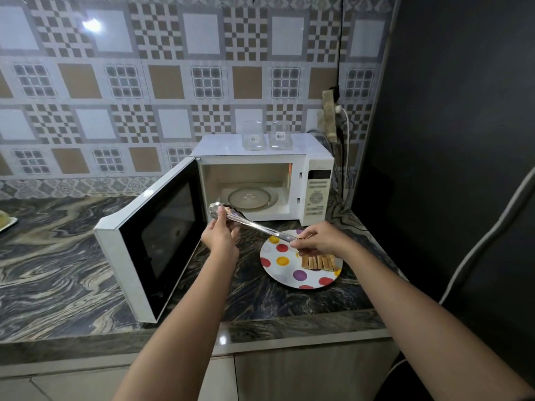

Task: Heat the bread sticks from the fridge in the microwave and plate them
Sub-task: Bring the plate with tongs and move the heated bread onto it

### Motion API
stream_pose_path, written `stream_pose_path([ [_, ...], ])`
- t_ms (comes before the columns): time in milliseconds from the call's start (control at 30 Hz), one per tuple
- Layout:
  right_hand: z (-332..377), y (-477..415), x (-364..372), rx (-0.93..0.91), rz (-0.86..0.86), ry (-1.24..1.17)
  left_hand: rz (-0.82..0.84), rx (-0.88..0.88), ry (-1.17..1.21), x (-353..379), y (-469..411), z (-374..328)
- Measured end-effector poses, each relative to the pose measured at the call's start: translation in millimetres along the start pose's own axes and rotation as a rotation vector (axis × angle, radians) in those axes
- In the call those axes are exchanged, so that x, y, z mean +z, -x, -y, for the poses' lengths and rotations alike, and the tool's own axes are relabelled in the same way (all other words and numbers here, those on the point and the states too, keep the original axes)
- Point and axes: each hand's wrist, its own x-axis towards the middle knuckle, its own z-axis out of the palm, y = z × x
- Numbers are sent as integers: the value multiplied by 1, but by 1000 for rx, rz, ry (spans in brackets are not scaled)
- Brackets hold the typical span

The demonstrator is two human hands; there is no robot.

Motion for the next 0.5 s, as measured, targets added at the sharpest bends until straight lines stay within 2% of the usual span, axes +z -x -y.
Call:
stream_pose_path([
  [100, 2, -2, 2, -59, 15, 38, -23, 9, -4, 0, -3, 1],
  [300, 17, -6, 20, -150, 21, 148, 72, -25, -68, 11, 8, 18],
  [500, 15, -15, 27, -119, 46, 248, 166, -67, -180, 15, -3, 29],
])
